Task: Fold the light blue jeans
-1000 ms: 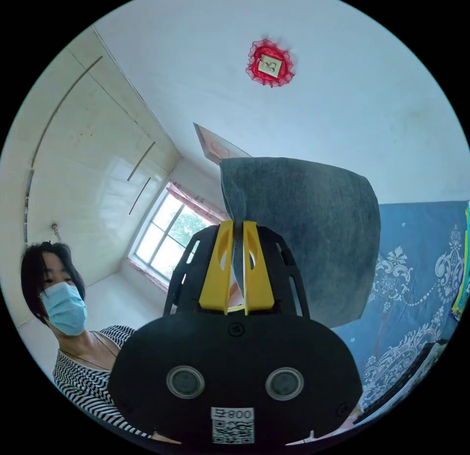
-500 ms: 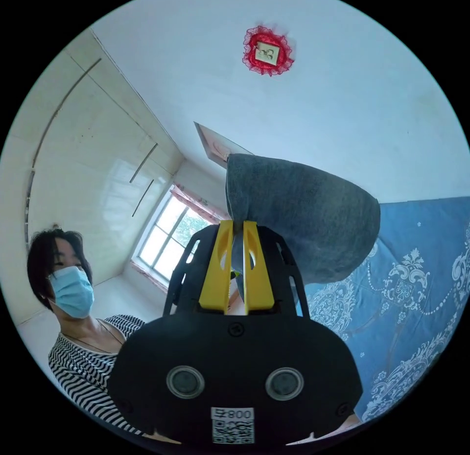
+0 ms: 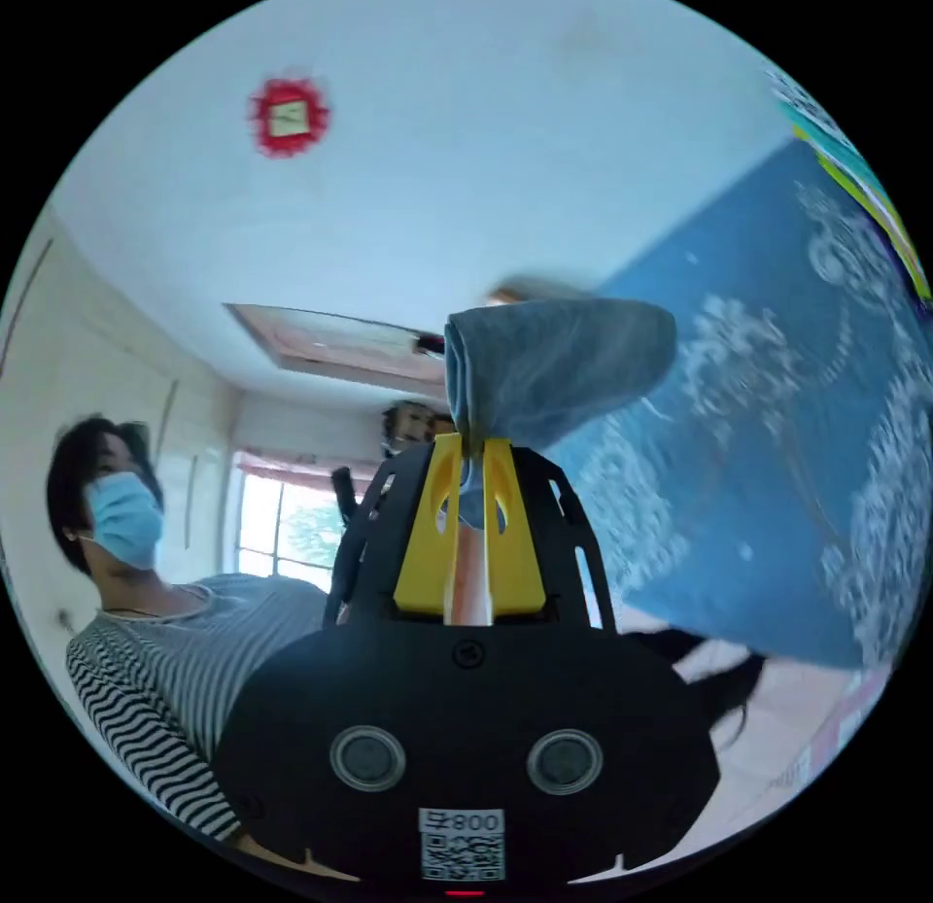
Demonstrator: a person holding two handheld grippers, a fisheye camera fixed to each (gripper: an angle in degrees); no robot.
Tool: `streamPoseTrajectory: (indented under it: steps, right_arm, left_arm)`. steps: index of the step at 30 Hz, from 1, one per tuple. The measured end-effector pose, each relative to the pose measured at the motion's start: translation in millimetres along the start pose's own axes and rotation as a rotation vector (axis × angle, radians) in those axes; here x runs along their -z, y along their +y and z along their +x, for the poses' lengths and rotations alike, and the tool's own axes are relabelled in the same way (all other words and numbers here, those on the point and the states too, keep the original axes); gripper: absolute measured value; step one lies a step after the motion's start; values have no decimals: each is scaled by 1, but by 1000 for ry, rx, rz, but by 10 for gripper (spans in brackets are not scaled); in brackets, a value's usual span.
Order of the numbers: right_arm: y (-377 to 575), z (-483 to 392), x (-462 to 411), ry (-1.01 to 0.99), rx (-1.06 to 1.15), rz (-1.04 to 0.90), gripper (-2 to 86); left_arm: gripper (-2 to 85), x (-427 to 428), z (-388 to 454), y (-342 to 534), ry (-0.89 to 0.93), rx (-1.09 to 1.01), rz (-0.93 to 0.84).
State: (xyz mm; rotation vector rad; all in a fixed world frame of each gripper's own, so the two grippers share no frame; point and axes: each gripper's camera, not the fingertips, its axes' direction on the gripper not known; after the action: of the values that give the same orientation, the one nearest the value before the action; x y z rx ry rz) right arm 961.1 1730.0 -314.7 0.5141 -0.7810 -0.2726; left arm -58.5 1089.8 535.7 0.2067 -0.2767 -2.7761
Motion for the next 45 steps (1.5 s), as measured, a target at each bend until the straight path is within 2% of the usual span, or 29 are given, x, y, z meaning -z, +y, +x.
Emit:
streamPoseTrajectory:
  steps: [2,3,5,6,8,9,13,17,21,23,25,26,34,36,39,41,45]
  right_arm:
    - [20,54,-17,208,-156,-112,15]
    - [27,71,-21,256,-220,-140,14]
    - [53,129,-32,311,-405,-205,9]
    - [57,140,-35,331,-442,-217,10]
    - [57,166,-59,423,-466,-302,14]
    - [53,170,-68,445,-454,-328,15]
    - [12,173,-153,635,-200,-561,54]
    - [-2,171,-257,782,117,-791,84]
    - [12,186,-328,855,273,-945,109]
    - [35,201,-363,898,342,-1090,99]
    - [48,199,-374,1039,479,-1055,80]
    - [50,197,-377,1048,502,-1057,69]
    - [5,193,-343,928,289,-964,27]
    - [-8,175,-319,937,275,-883,25]
    - [-36,144,-249,973,178,-659,23]
    - [-59,131,-178,1056,72,-451,22]
    - [-76,151,-87,1179,-178,-280,22]
  left_arm:
    - [15,-64,-30,18,26,46,-136]
    - [15,-84,-38,24,24,58,-177]
    - [14,-181,-79,56,10,171,-382]
    - [14,-205,-90,65,28,213,-433]
    - [14,-278,-121,98,178,385,-570]
    - [14,-290,-124,104,178,404,-596]
    - [14,-320,-131,127,167,357,-605]
    - [15,-324,-164,147,211,418,-595]
    - [15,-326,-183,160,208,421,-604]
    - [15,-330,-191,166,197,403,-616]
    - [15,-334,-195,170,189,383,-628]
    - [15,-336,-198,173,184,375,-633]
    - [15,-310,-221,186,121,317,-628]
    - [15,-292,-226,185,102,293,-617]
    - [15,-256,-236,183,113,281,-563]
    - [15,-227,-245,175,104,267,-495]
    - [14,-205,-277,155,98,297,-396]
